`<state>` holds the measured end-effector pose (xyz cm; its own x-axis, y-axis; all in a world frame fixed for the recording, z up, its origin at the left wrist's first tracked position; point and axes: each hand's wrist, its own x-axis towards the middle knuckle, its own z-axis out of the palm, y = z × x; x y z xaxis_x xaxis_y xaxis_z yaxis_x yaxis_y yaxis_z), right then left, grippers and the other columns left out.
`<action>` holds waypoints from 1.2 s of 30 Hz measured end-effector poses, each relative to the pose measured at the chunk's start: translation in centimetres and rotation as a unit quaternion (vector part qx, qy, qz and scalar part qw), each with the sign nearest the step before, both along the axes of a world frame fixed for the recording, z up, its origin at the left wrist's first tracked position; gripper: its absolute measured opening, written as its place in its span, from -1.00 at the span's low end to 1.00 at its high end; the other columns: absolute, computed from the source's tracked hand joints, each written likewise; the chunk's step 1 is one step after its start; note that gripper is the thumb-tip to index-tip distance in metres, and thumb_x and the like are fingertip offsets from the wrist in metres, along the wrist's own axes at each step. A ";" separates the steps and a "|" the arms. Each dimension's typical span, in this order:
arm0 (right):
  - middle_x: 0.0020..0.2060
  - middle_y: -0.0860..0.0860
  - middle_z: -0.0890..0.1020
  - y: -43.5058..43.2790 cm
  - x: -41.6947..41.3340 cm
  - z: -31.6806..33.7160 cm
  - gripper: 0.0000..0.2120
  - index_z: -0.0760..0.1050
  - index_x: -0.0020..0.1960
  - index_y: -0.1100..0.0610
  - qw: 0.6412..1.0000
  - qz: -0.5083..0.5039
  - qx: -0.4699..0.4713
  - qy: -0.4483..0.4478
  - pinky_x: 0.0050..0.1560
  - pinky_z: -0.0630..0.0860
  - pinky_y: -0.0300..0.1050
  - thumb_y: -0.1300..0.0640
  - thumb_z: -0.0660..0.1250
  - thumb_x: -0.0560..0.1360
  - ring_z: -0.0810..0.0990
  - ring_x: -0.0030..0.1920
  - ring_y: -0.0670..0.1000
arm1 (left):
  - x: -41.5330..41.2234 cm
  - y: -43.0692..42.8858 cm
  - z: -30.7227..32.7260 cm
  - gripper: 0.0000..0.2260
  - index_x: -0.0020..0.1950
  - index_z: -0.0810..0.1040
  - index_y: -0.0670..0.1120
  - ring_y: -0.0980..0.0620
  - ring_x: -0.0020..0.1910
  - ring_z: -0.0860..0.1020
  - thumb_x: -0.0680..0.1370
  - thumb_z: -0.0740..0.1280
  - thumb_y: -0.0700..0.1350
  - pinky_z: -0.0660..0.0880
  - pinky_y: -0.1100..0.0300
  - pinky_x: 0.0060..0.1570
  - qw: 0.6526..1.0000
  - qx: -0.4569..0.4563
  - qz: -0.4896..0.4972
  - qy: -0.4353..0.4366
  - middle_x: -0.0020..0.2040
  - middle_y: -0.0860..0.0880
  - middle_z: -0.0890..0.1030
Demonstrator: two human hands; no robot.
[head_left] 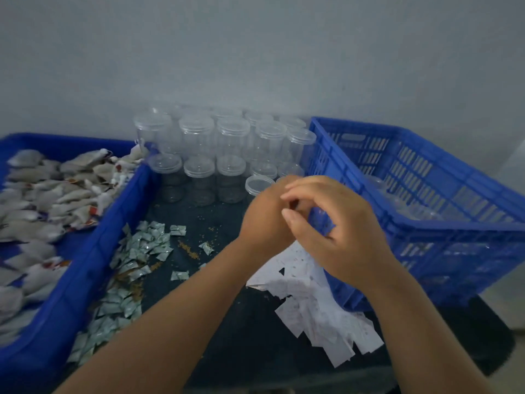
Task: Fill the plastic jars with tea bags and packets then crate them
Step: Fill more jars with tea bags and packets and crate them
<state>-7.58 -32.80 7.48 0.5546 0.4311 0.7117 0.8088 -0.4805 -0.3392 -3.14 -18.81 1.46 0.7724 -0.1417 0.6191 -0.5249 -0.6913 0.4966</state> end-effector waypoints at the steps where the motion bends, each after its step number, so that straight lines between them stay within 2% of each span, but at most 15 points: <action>1: 0.17 -0.20 0.64 0.4 0.6 -1.4 -0.77 0.63 0.26 0.00 0.998 -0.012 0.002 0.063 0.20 0.58 -0.16 0.00 0.40 0.63 0.63 0.20 -0.12 | 0.1 1.9 -0.8 -0.82 -0.15 0.41 0.19 0.17 -0.33 0.49 0.60 0.30 -0.04 0.40 0.30 -0.34 1.000 -0.001 0.022 0.011 -0.34 0.19 0.51; 2: 0.22 -0.25 0.59 0.8 1.5 -2.9 -0.72 0.58 0.32 -0.08 0.989 -0.034 -0.002 0.143 0.24 0.58 -0.16 -0.07 0.40 0.63 0.59 0.27 -0.16 | 0.3 4.4 -3.1 -0.93 -0.05 0.50 0.18 0.19 -0.31 0.54 0.63 0.28 0.07 0.45 0.17 -0.34 0.996 -0.020 0.058 0.062 -0.27 0.20 0.58; 4: 0.37 -0.22 0.50 1.6 3.9 -5.9 -0.52 0.45 0.48 -0.16 0.949 -0.087 -0.018 0.301 0.34 0.55 -0.09 -0.16 0.44 0.60 0.52 0.37 -0.19 | -0.1 8.2 -7.2 -0.87 0.00 0.55 0.15 0.18 -0.29 0.56 0.66 0.28 0.14 0.47 0.13 -0.30 0.982 -0.031 0.114 0.149 -0.26 0.16 0.61; 6: 0.51 -0.06 0.42 2.6 6.6 -8.2 -0.29 0.28 0.61 -0.13 0.902 -0.134 -0.036 0.410 0.40 0.49 0.01 -0.21 0.49 0.56 0.49 0.44 -0.04 | -1.1 10.8 -10.5 -0.82 -0.06 0.57 0.11 0.18 -0.31 0.56 0.67 0.30 0.14 0.49 0.11 -0.29 0.971 -0.041 0.147 0.184 -0.30 0.14 0.60; 7: 0.57 -0.01 0.37 3.2 7.9 -9.1 -0.19 0.20 0.65 -0.11 0.891 -0.149 -0.039 0.428 0.44 0.46 0.05 -0.24 0.50 0.54 0.46 0.48 0.02 | -1.4 11.9 -12.1 -0.80 -0.09 0.58 0.09 0.17 -0.33 0.56 0.67 0.31 0.13 0.52 0.07 -0.30 0.968 -0.043 0.158 0.188 -0.32 0.13 0.60; 9: 0.62 0.05 0.29 4.8 10.5 -10.1 -0.08 0.12 0.69 -0.06 0.907 -0.177 -0.063 0.377 0.50 0.39 0.12 -0.26 0.53 0.51 0.36 0.57 0.11 | -1.9 13.3 -14.2 -0.75 -0.16 0.57 0.06 0.14 -0.36 0.56 0.67 0.31 0.12 0.56 0.00 -0.29 0.966 -0.054 0.171 0.186 -0.35 0.11 0.59; 12: 0.60 0.15 0.30 7.2 14.6 -10.3 -0.06 0.12 0.69 0.00 0.934 -0.227 -0.133 0.241 0.54 0.30 0.21 -0.29 0.51 0.51 0.24 0.61 0.23 | -1.9 13.8 -14.9 -0.70 -0.22 0.54 0.05 0.12 -0.37 0.56 0.62 0.30 0.18 0.55 -0.02 -0.31 0.964 -0.092 0.162 0.188 -0.37 0.11 0.58; 16: 0.68 0.26 0.16 9.2 19.6 -10.6 -0.07 0.06 0.73 -0.01 0.888 -0.304 -0.267 0.218 0.66 -0.03 0.27 -0.47 0.27 0.56 -0.09 0.71 0.32 | -1.5 14.1 -15.1 -0.66 -0.25 0.54 0.05 0.13 -0.36 0.56 0.56 0.30 0.26 0.54 0.05 -0.32 0.962 -0.097 0.155 0.201 -0.36 0.12 0.59; 18: 0.65 0.31 0.24 9.9 20.5 -11.6 -0.15 0.23 0.67 0.03 0.877 -0.319 -0.307 0.186 0.67 -0.06 0.26 -0.47 0.23 0.58 -0.09 0.71 0.33 | -1.5 14.1 -15.4 -0.63 -0.27 0.53 0.03 0.11 -0.38 0.55 0.56 0.30 0.28 0.53 0.06 -0.34 0.963 -0.113 0.149 0.196 -0.38 0.10 0.57; 21: 0.43 0.27 0.51 10.6 20.2 -12.5 -0.37 0.47 0.44 0.07 0.918 -0.286 -0.249 0.116 0.64 0.16 0.26 -0.32 0.42 0.56 0.24 0.60 0.36 | -1.4 14.2 -15.8 -0.58 -0.29 0.51 0.02 0.10 -0.39 0.55 0.57 0.29 0.31 0.49 0.09 -0.37 0.965 -0.114 0.146 0.186 -0.39 0.08 0.56; 24: 0.39 0.15 0.45 11.0 18.6 -12.4 -0.32 0.46 0.44 0.07 0.954 -0.221 -0.125 0.156 0.32 0.52 0.15 -0.17 0.61 0.45 0.51 0.34 0.25 | -1.6 14.2 -15.7 -0.54 -0.30 0.48 0.00 0.08 -0.41 0.52 0.60 0.23 0.32 0.47 0.06 -0.38 0.965 -0.117 0.143 0.186 -0.41 0.05 0.54; 27: 0.40 0.06 0.44 10.9 16.2 -11.9 -0.25 0.41 0.49 0.03 0.971 -0.176 -0.004 0.161 0.24 0.48 -0.06 -0.13 0.65 0.42 0.52 0.31 0.08 | -1.4 14.3 -15.8 -0.59 -0.27 0.52 -0.01 0.09 -0.40 0.52 0.64 0.17 0.21 0.47 -0.01 -0.37 0.961 -0.148 0.132 0.192 -0.40 0.07 0.55; 29: 0.40 0.00 0.44 10.5 13.8 -11.7 -0.21 0.35 0.53 -0.05 0.969 -0.145 0.050 0.195 0.26 0.43 -0.11 -0.10 0.64 0.43 0.48 0.32 -0.01 | -1.3 14.5 -15.8 -0.67 -0.24 0.57 0.05 0.12 -0.36 0.53 0.62 0.14 0.10 0.49 0.01 -0.30 0.953 -0.178 0.131 0.205 -0.37 0.13 0.58; 33: 0.44 -0.18 0.36 8.8 7.7 -12.9 -0.06 0.14 0.56 -0.35 0.937 -0.064 0.067 0.338 0.18 0.46 -0.17 -0.09 0.62 0.37 0.48 0.30 -0.19 | -1.1 14.7 -15.7 -0.66 -0.25 0.56 0.09 0.04 -0.27 0.58 0.55 0.04 0.07 0.55 -0.01 -0.17 0.947 -0.195 0.126 0.222 -0.35 0.10 0.59; 36: 0.48 -0.32 0.25 8.5 3.3 -14.8 0.08 -0.01 0.53 -0.54 0.938 -0.032 0.064 0.339 0.25 0.35 -0.40 -0.20 0.62 0.26 0.33 0.41 -0.40 | -1.2 14.6 -15.8 -0.66 -0.27 0.53 0.05 0.01 -0.28 0.57 0.53 0.03 0.09 0.55 -0.05 -0.19 0.953 -0.179 0.120 0.211 -0.35 0.07 0.58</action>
<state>-4.27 -24.29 -7.29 0.9207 0.3162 0.2287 0.3561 -0.4411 -0.8238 -4.33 -4.17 -14.38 0.9468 0.2332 0.2218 -0.0743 -0.5121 0.8557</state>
